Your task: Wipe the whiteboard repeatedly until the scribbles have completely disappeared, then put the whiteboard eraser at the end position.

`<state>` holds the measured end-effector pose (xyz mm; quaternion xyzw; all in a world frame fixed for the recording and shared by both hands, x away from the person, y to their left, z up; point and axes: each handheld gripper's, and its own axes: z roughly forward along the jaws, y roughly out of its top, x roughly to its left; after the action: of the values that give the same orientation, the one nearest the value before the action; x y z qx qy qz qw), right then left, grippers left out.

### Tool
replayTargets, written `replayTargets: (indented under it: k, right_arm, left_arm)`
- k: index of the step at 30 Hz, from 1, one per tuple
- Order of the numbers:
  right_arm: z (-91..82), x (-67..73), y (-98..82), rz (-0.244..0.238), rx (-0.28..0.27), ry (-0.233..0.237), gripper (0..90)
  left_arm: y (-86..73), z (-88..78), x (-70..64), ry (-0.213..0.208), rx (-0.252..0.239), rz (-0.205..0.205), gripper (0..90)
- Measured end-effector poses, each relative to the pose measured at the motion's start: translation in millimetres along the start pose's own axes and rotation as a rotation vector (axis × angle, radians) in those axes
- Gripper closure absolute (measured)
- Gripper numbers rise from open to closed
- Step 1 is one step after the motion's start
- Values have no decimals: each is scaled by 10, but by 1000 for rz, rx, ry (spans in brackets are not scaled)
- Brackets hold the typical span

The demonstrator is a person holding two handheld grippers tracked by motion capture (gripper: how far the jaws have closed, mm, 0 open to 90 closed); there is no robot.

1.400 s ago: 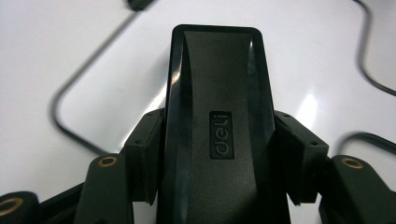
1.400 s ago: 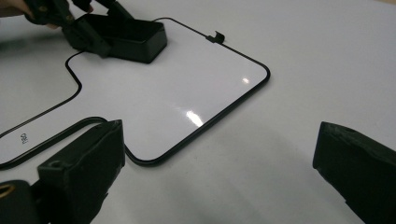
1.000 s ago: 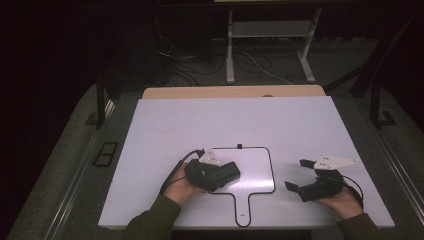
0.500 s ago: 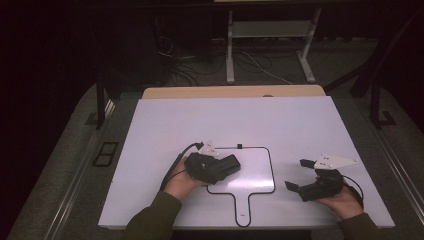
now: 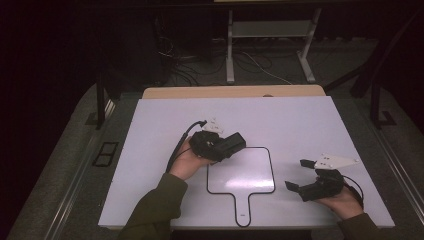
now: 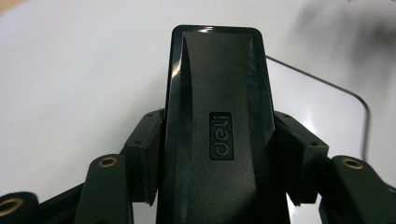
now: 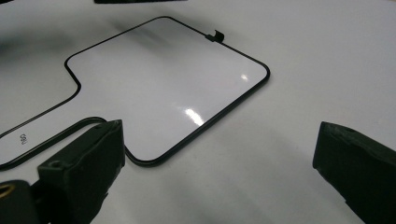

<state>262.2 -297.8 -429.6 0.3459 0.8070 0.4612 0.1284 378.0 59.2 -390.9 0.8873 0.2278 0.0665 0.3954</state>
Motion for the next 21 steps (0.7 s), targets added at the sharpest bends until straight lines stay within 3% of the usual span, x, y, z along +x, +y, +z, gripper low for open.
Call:
replayTargets:
  k: [6,9,15,16,21]
  right_arm:
    - [7,4,1,0,2,4,13]
    - [12,1,4,0,2,4,13]
    - [18,-8,2,8,3,6,13]
    - [21,-4,1,5,3,7,13]
    - [24,2,4,2,1,14,13]
  left_arm:
    - [173,101,256,5,-34,-34,391]
    - [254,185,389,14,-23,-34,391]
    - [376,432,671,33,-13,-42,391]
    - [390,490,704,35,-23,-64,391]
    - [458,752,842,56,-10,-80,391]
